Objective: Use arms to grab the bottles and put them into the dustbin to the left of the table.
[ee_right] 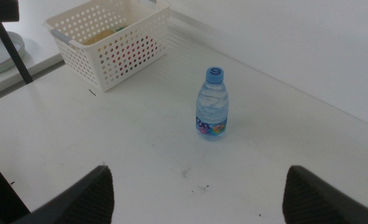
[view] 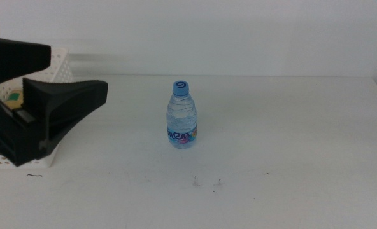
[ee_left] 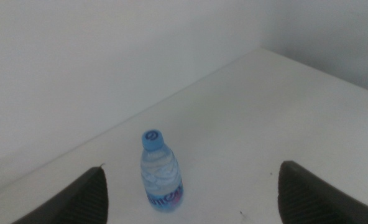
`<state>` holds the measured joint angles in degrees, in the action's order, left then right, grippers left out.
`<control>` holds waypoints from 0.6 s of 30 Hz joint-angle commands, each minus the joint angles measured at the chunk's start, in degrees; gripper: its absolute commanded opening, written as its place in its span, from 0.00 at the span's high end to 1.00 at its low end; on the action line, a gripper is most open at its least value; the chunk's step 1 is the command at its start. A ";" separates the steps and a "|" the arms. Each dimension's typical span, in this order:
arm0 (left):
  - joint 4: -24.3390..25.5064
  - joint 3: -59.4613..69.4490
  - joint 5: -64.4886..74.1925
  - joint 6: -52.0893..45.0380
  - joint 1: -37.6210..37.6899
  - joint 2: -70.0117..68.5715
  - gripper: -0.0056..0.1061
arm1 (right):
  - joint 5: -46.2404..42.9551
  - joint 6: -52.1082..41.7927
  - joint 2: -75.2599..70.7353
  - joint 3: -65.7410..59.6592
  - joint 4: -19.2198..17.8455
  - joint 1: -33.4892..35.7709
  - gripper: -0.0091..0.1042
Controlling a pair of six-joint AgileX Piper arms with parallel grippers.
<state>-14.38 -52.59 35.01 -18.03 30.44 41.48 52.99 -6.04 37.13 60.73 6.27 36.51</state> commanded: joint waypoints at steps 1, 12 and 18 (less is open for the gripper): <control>-0.43 -0.08 -1.98 0.37 0.43 -0.21 0.11 | -0.31 -0.44 -0.12 0.22 0.07 -0.42 0.18; -3.70 17.00 -32.25 0.60 -2.36 0.28 0.11 | -0.31 -0.44 -0.25 0.22 0.10 -0.42 0.18; -5.83 24.51 -36.13 1.56 -2.36 4.54 0.11 | -0.31 -0.44 -0.25 0.22 0.10 -0.42 0.18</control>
<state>-19.17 -28.96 1.00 -17.38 28.04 45.16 52.99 -6.04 37.13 60.73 6.34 36.51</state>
